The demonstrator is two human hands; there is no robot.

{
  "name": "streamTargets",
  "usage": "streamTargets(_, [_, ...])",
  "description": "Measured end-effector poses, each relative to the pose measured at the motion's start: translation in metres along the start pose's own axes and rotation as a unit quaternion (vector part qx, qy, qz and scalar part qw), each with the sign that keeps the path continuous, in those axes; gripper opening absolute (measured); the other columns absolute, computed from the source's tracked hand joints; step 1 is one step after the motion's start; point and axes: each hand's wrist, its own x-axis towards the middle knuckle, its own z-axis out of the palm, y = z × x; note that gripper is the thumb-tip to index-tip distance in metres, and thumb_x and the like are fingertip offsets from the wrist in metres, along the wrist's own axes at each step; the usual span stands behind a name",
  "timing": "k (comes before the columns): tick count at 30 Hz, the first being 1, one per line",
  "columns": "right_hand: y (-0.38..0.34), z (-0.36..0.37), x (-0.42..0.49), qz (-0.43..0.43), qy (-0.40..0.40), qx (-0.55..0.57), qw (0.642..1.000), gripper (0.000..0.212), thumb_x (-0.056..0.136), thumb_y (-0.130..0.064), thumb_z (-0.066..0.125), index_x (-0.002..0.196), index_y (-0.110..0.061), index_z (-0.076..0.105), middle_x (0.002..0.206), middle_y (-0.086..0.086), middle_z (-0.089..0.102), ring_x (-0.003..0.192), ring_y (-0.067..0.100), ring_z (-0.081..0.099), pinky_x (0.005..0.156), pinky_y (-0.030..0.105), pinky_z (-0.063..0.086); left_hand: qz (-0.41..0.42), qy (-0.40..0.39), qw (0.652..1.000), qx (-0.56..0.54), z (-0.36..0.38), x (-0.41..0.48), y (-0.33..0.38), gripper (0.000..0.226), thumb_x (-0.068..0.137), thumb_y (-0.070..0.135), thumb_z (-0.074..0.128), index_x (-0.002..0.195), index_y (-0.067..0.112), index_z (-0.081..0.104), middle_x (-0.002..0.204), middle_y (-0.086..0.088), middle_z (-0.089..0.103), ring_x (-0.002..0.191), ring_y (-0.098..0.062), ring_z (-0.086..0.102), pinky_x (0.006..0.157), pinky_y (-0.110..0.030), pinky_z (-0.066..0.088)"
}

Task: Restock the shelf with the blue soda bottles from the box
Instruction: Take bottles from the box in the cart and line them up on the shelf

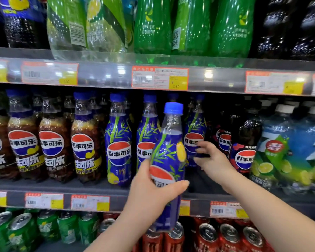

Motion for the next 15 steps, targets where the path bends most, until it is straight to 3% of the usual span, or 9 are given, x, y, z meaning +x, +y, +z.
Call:
streamTargets(4, [0.027, -0.005, -0.007, 0.035, 0.036, 0.018, 0.999, 0.044, 0.086, 0.016, 0.043, 0.120, -0.012, 0.047, 0.112, 0.015, 0.056, 0.070, 0.010, 0.051, 0.060, 0.013, 0.042, 0.032, 0.003, 0.999, 0.008, 0.041, 0.026, 0.009, 0.063, 0.041, 0.042, 0.082, 0.096, 0.029, 0.055, 0.089, 0.006, 0.070, 0.080, -0.003, 0.065, 0.073, -0.024, 0.053])
streamTargets(6, [0.039, -0.006, -0.014, 0.037, 0.037, -0.004, 0.999, 0.044, 0.086, 0.015, 0.041, 0.119, -0.013, 0.049, 0.109, 0.010, 0.058, 0.078, 0.014, 0.054, 0.059, 0.007, 0.042, 0.041, 0.019, 0.999, 0.012, 0.055, 0.039, 0.010, 0.060, 0.048, 0.035, 0.085, 0.099, 0.026, 0.054, 0.090, 0.006, 0.068, 0.081, -0.005, 0.064, 0.073, -0.025, 0.051])
streamTargets(9, [0.049, -0.007, -0.022, 0.033, 0.049, -0.019, 0.998, 0.044, 0.087, 0.013, 0.042, 0.121, -0.014, 0.050, 0.105, 0.006, 0.057, 0.091, 0.018, 0.053, 0.063, 0.004, 0.042, 0.044, 0.049, 0.997, 0.027, 0.067, 0.056, 0.009, 0.074, 0.046, 0.044, 0.081, 0.111, 0.024, 0.050, 0.098, 0.005, 0.067, 0.089, -0.012, 0.063, 0.084, -0.036, 0.053])
streamTargets(12, [0.050, -0.009, -0.027, 0.028, 0.051, -0.019, 0.998, 0.041, 0.088, 0.009, 0.044, 0.116, -0.021, 0.049, 0.107, 0.004, 0.057, 0.084, 0.015, 0.054, 0.062, 0.000, 0.041, 0.040, 0.073, 0.994, 0.067, 0.070, 0.069, 0.005, 0.086, 0.052, 0.043, 0.083, 0.124, 0.022, 0.042, 0.111, 0.002, 0.062, 0.099, -0.017, 0.060, 0.090, -0.040, 0.050])
streamTargets(15, [0.048, -0.010, -0.028, 0.032, 0.026, -0.025, 0.999, 0.042, 0.090, 0.005, 0.044, 0.124, -0.018, 0.048, 0.112, 0.003, 0.055, 0.077, 0.009, 0.053, 0.056, 0.003, 0.041, 0.025, 0.080, 0.992, 0.091, 0.071, 0.073, -0.003, 0.090, 0.054, 0.042, 0.082, 0.130, 0.023, 0.036, 0.117, 0.002, 0.059, 0.104, -0.020, 0.058, 0.093, -0.042, 0.048])
